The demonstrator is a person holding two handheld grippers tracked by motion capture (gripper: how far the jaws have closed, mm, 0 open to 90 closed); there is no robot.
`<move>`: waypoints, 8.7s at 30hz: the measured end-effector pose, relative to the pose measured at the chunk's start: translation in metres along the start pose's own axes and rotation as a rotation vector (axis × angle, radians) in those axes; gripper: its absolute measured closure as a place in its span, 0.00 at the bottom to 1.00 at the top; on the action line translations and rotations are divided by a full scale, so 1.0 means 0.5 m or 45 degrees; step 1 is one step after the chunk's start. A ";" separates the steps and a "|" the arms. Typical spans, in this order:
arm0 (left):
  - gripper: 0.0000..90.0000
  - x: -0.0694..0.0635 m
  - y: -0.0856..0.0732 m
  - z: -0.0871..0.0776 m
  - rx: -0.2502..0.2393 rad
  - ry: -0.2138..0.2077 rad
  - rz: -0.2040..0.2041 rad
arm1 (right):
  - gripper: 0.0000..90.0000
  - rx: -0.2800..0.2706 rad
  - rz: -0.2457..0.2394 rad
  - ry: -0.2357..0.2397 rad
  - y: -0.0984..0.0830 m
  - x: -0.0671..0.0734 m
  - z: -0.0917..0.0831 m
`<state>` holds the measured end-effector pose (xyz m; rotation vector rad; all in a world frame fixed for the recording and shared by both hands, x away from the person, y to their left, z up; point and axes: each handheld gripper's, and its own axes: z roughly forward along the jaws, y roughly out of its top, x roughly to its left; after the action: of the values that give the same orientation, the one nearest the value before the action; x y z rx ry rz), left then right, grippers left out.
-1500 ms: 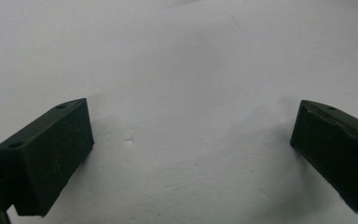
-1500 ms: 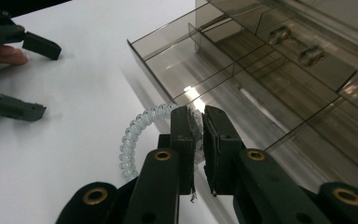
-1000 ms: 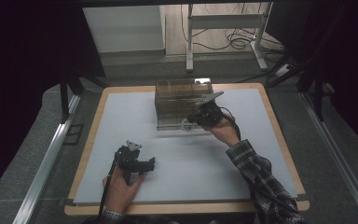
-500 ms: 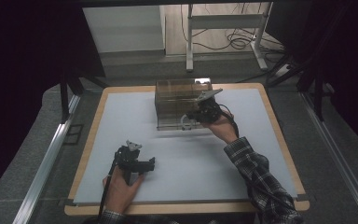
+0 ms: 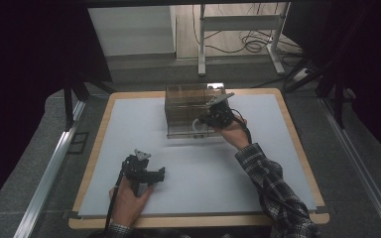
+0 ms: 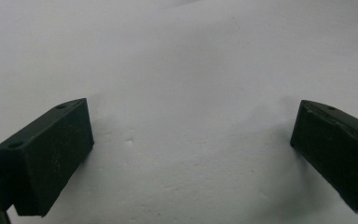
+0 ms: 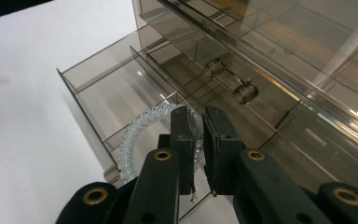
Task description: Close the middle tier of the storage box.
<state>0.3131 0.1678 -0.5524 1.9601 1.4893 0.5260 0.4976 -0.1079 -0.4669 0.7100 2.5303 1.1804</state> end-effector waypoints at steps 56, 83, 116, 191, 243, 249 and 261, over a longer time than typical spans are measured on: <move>0.00 0.000 0.000 0.000 0.002 0.001 0.002 | 0.78 0.028 -0.082 -0.030 -0.020 0.019 0.022; 0.00 0.000 0.000 0.000 0.000 0.000 0.000 | 0.54 -0.034 -0.180 0.046 -0.040 0.080 -0.040; 0.00 0.000 0.000 0.000 0.001 0.000 0.001 | 0.43 0.032 -0.141 0.122 -0.122 0.103 -0.035; 0.00 0.000 0.000 0.000 0.000 0.000 0.001 | 0.43 0.023 -0.106 0.045 -0.089 0.063 0.020; 0.00 0.000 0.000 0.000 0.000 0.000 0.000 | 0.42 0.066 -0.085 -0.016 -0.058 0.028 0.060; 0.00 0.000 0.000 0.000 0.000 0.000 0.000 | 0.42 0.068 -0.083 -0.020 -0.056 0.025 0.062; 0.00 0.000 0.000 0.000 0.000 0.000 0.000 | 0.42 0.068 -0.074 -0.029 -0.053 0.019 0.068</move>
<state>0.3131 0.1678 -0.5524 1.9605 1.4891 0.5259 0.4953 -0.0955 -0.5090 0.6540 2.5542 1.0829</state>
